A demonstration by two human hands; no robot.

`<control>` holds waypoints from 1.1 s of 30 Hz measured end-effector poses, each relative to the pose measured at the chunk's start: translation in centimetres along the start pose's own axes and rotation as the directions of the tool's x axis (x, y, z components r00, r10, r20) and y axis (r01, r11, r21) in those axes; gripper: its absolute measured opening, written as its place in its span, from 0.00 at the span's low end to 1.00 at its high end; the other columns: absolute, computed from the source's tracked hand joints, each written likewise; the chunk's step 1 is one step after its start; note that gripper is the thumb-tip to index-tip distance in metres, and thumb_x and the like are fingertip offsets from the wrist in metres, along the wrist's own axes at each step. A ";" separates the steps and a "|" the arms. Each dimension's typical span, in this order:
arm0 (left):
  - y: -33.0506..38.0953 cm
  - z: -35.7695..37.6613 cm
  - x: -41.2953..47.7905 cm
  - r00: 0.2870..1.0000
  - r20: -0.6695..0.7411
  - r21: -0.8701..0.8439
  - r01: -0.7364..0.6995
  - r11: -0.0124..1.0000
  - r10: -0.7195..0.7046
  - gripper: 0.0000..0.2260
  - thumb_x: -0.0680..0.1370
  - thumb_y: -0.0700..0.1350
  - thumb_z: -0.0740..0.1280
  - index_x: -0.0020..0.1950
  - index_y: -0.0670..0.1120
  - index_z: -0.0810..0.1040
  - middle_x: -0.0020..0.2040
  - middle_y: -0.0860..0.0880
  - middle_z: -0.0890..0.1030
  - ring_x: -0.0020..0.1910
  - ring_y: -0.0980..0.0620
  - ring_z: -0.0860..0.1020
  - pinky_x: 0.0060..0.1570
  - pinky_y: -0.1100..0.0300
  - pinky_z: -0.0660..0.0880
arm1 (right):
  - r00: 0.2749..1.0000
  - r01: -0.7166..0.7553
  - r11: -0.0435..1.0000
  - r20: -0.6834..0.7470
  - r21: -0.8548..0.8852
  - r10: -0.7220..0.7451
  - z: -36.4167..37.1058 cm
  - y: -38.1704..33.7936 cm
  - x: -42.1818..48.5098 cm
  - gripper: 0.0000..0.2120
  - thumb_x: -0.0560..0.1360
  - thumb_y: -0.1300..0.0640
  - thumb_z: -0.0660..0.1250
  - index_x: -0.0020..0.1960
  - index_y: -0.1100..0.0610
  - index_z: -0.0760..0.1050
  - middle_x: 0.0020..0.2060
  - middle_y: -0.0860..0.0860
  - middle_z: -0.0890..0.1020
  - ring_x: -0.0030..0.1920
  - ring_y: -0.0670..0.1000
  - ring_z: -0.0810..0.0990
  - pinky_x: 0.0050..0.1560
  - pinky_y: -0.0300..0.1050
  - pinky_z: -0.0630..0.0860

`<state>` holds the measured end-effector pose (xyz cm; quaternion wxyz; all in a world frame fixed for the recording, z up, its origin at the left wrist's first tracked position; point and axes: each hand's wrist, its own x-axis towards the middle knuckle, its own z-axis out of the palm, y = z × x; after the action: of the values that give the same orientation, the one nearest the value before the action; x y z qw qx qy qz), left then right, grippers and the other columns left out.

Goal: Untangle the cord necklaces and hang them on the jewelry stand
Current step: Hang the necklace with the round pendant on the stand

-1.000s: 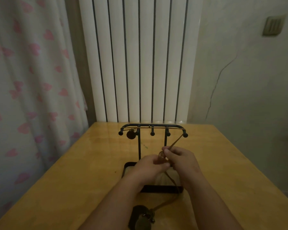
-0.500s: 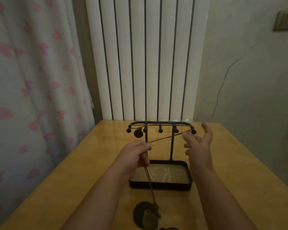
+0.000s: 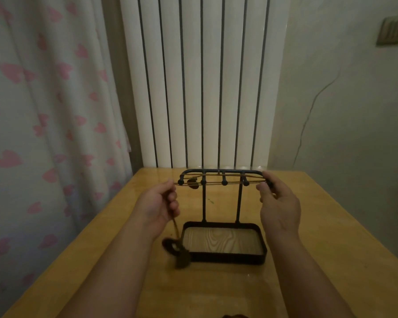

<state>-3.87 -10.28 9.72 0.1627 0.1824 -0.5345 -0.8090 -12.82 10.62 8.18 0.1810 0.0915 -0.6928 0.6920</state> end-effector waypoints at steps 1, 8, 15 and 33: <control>0.4 -0.3 0.2 1.000 -0.028 -0.002 0.000 1.000 0.000 0.11 0.81 0.48 0.62 0.41 0.46 0.73 0.28 0.51 0.69 0.26 0.54 0.68 0.34 0.56 0.68 | 1.000 -0.003 1.000 0.002 0.002 0.003 0.0 -0.1 0.0 0.15 0.80 0.57 0.64 0.63 0.45 0.78 0.54 0.47 0.82 0.54 0.47 0.79 0.59 0.54 0.78; 2.0 -0.2 0.9 0.986 -0.134 0.234 -0.069 0.970 0.103 0.09 0.81 0.49 0.65 0.43 0.46 0.76 0.30 0.52 0.71 0.27 0.55 0.67 0.31 0.60 0.67 | 1.000 -0.019 1.000 0.002 0.002 0.019 -0.2 -0.3 -0.1 0.11 0.79 0.58 0.64 0.57 0.44 0.79 0.50 0.46 0.83 0.50 0.44 0.79 0.56 0.49 0.78; 4.8 0.9 -0.1 0.992 -0.072 -0.036 0.103 0.994 -0.105 0.08 0.81 0.46 0.64 0.45 0.43 0.77 0.28 0.51 0.72 0.23 0.58 0.69 0.21 0.67 0.67 | 1.000 0.003 0.999 0.009 -0.050 -0.003 -0.1 0.0 0.2 0.11 0.79 0.57 0.64 0.58 0.46 0.79 0.50 0.44 0.82 0.47 0.35 0.75 0.46 0.33 0.70; 4.9 6.8 -3.2 0.991 -0.032 -0.387 0.108 0.916 -0.131 0.05 0.81 0.35 0.61 0.53 0.33 0.75 0.47 0.37 0.81 0.48 0.43 0.82 0.44 0.49 0.80 | 0.937 0.344 0.931 -0.013 -0.121 -0.348 0.6 -0.8 -2.2 0.06 0.74 0.61 0.66 0.43 0.52 0.71 0.35 0.47 0.72 0.37 0.47 0.72 0.35 0.45 0.71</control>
<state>-3.95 -5.14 17.11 0.1606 0.2022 -0.3488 -0.9009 -10.62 9.75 8.08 0.3170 0.1893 -0.7019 0.6091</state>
